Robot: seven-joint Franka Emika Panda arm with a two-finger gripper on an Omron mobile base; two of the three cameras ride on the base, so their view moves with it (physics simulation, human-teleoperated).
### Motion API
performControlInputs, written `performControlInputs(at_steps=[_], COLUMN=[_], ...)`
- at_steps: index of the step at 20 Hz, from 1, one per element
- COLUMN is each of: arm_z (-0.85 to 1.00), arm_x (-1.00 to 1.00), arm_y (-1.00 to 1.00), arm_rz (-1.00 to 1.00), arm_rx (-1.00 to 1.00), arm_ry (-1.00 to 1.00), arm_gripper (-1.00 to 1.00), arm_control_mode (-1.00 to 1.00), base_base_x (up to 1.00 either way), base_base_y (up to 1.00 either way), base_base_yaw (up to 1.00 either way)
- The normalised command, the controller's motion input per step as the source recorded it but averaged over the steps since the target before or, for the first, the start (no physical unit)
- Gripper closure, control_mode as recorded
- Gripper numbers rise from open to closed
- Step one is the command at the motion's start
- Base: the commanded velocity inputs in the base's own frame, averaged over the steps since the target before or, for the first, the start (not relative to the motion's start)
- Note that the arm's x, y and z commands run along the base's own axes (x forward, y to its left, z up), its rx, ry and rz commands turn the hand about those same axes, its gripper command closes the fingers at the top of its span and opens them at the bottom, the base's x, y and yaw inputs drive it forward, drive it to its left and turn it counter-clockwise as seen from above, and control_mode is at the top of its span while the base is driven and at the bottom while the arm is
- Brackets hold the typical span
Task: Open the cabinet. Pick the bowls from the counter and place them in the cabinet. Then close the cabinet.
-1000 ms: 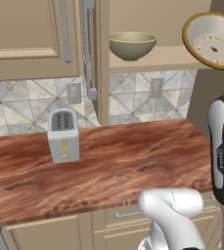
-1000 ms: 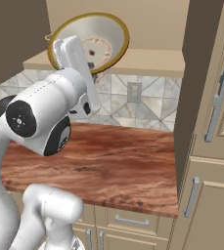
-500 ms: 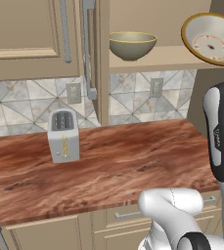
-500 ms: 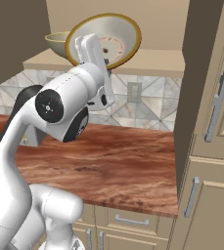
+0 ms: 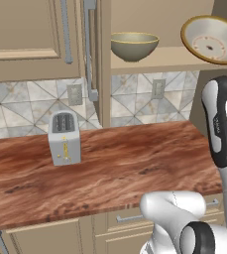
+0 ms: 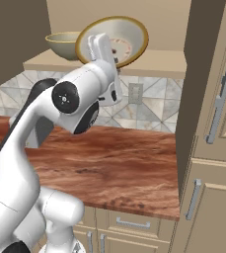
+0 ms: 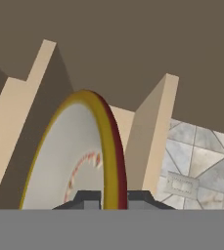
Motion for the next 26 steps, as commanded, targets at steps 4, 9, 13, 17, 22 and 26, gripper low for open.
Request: performControlInputs(at_steps=[4,9,13,17,22,26], arm_z=[-0.12,-0.15,-0.13,-0.09,0.0,-0.03], arm_x=[0.44,0.41,0.46,0.48,0.52,0.57], arm_y=[-0.13,-0.17,-0.06,-0.02,0.0,-0.01], arm_rz=[0.0,0.0,0.0,0.0,0.0,0.01], arm_rx=[0.0,0.0,0.0,0.0,0.0,0.0], arm_ry=[0.03,0.07,0.07,0.06,0.02,0.04], arm_gripper=[1.0,1.0,1.0,1.0,1.0,1.0], arm_control_mode=[-1.0,-1.0,-1.0,-1.0,-1.0,-1.0], base_base_x=[0.0,0.0,0.0,0.0,0.0,0.0], base_base_y=[0.0,0.0,0.0,0.0,0.0,0.0], base_base_yaw=[0.0,0.0,0.0,0.0,0.0,0.0])
